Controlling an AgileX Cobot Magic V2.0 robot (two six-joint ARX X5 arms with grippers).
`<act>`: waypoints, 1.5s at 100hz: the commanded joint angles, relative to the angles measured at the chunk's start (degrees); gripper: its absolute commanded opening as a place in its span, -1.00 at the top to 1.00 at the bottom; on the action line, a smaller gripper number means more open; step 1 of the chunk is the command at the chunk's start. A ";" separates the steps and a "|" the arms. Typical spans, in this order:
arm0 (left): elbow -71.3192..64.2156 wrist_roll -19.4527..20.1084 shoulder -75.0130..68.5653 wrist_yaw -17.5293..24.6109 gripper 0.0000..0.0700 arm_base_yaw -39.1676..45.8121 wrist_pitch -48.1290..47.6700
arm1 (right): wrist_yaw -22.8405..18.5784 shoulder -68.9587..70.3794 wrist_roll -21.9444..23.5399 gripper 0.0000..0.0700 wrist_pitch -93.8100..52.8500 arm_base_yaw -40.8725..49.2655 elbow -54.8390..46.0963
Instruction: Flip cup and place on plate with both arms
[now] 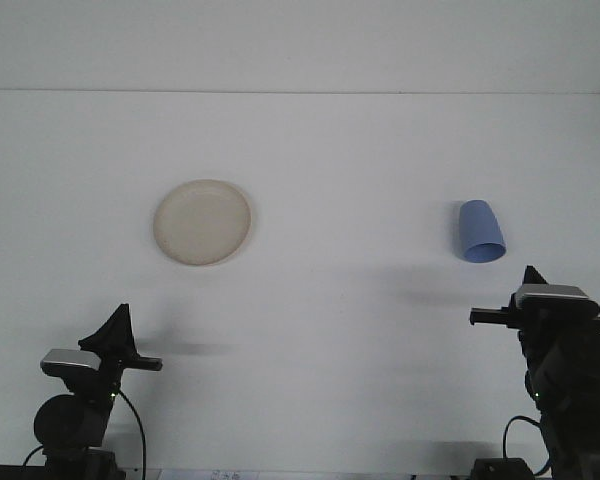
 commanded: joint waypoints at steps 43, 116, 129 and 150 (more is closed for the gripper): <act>-1.05 -0.15 -0.11 0.09 0.96 -0.04 0.90 | -2.25 12.50 8.44 -0.02 28.52 0.00 -21.07; -1.05 -0.28 -0.11 0.09 0.96 -0.04 0.90 | -7.69 55.41 8.22 -0.01 73.79 -0.83 -18.38; -1.03 -0.31 -0.11 0.09 0.96 -0.04 0.92 | -7.98 60.08 7.85 0.02 73.75 -1.42 -13.03; -1.03 -0.28 -0.11 0.09 0.96 -0.04 0.90 | -12.26 63.54 7.10 0.99 72.91 -2.27 -7.23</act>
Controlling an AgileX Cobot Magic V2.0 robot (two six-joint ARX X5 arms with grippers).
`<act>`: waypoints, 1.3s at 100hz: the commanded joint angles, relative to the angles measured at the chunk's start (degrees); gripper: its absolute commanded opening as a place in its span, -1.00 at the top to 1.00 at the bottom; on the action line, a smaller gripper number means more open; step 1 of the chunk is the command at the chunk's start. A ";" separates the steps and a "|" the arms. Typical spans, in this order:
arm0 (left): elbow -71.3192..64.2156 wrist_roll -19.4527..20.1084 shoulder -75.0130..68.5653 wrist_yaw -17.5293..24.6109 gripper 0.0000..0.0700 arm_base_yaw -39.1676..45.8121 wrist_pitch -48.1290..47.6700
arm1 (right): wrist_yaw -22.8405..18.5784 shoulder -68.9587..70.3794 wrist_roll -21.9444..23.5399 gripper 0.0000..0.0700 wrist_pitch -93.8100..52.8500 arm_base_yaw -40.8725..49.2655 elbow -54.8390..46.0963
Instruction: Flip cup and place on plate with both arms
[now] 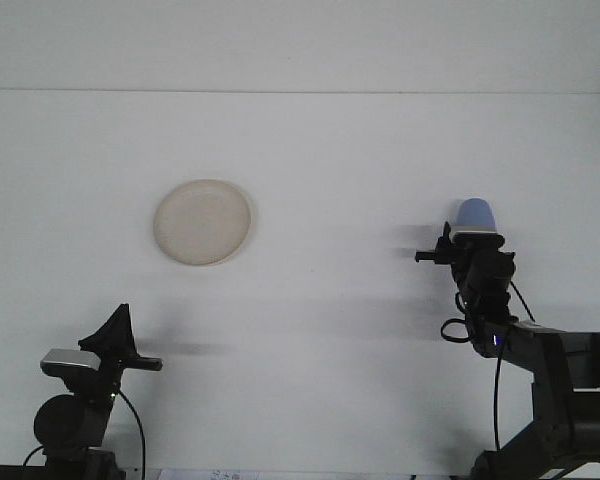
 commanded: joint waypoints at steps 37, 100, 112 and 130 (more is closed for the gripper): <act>-1.05 -0.13 -0.11 0.09 0.96 -0.04 0.92 | -0.74 -20.57 -5.99 0.99 -29.53 8.57 4.37; -0.98 -0.15 -0.11 0.09 0.96 -0.04 1.92 | -3.17 -9.64 -19.65 0.99 -121.63 32.83 62.23; -0.98 -0.15 -0.11 0.09 0.96 -0.04 1.86 | -2.58 -2.56 -19.98 0.99 -123.32 36.35 65.88; -0.98 -0.17 -0.11 0.09 0.96 -0.04 1.86 | -2.56 5.81 -20.57 0.99 -126.68 41.05 68.06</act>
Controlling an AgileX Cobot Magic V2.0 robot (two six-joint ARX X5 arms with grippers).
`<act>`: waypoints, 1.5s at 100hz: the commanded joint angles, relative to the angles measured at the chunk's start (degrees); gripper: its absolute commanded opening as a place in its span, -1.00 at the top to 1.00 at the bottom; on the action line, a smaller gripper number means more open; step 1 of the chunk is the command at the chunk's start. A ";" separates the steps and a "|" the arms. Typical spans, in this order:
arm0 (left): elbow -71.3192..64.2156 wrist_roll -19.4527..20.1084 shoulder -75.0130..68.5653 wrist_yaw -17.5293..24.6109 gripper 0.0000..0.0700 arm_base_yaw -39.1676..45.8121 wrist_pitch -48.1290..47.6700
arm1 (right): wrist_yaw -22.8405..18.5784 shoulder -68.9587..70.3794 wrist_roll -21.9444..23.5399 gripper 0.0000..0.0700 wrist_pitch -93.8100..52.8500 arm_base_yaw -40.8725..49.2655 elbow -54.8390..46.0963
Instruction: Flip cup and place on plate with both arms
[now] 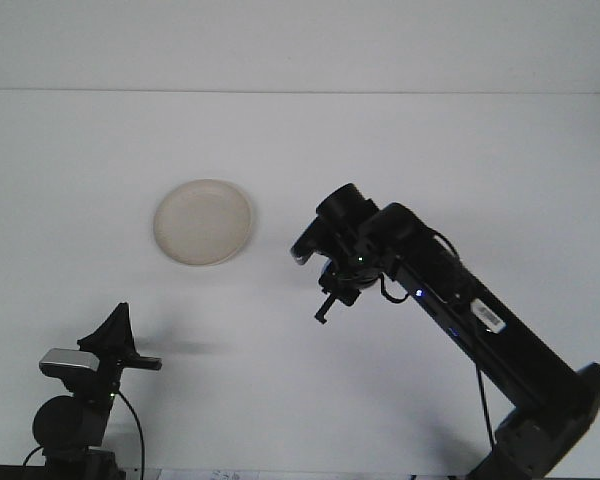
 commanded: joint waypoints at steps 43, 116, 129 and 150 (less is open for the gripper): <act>-0.98 -0.15 -0.11 0.09 0.96 -0.04 0.59 | -2.69 9.99 -2.58 0.99 -0.31 8.02 2.01; -0.98 -0.13 -0.11 0.09 0.96 -0.04 0.59 | -2.91 10.78 -3.85 0.00 -0.66 8.48 3.98; -0.98 -0.13 -0.11 0.09 0.96 -0.04 0.59 | -4.72 10.21 -3.80 -0.01 -0.68 7.74 7.28; -0.98 -0.13 -0.11 0.09 0.96 -0.04 0.61 | -7.78 5.22 -3.10 -0.01 -0.39 4.20 11.08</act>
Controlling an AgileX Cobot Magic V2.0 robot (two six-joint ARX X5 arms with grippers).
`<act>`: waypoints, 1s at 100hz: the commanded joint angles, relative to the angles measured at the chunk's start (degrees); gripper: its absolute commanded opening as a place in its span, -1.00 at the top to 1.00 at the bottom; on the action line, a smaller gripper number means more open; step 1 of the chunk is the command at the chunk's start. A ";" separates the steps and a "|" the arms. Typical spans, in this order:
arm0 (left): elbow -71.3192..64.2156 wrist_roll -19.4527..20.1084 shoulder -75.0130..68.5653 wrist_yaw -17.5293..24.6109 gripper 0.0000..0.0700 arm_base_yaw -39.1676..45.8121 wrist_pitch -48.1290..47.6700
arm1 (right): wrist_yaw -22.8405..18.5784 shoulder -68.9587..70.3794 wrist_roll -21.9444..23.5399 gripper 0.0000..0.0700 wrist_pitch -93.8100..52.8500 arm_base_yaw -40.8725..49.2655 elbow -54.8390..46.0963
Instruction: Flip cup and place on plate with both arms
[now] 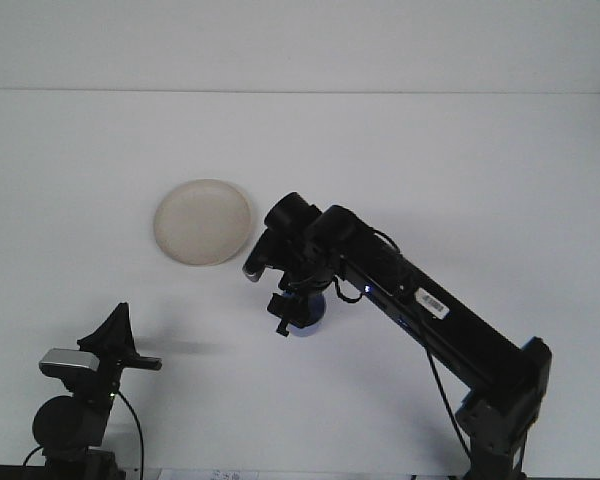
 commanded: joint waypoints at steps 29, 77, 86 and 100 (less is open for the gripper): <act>-1.01 -0.15 -0.11 0.09 0.96 -0.04 0.66 | -0.31 -15.85 3.10 -0.02 2.49 -15.87 -0.70; -0.98 -0.15 -0.11 0.09 0.96 -0.04 2.10 | 1.31 -53.22 12.68 -0.02 25.94 -43.34 -35.91; -0.94 -0.15 -0.11 0.09 0.96 -0.04 2.14 | 4.70 -61.33 14.60 -0.02 29.83 -44.59 -43.08; -0.74 -0.15 -0.11 0.09 0.96 -0.04 2.05 | 8.59 -72.22 15.50 -0.02 33.03 -44.61 -52.02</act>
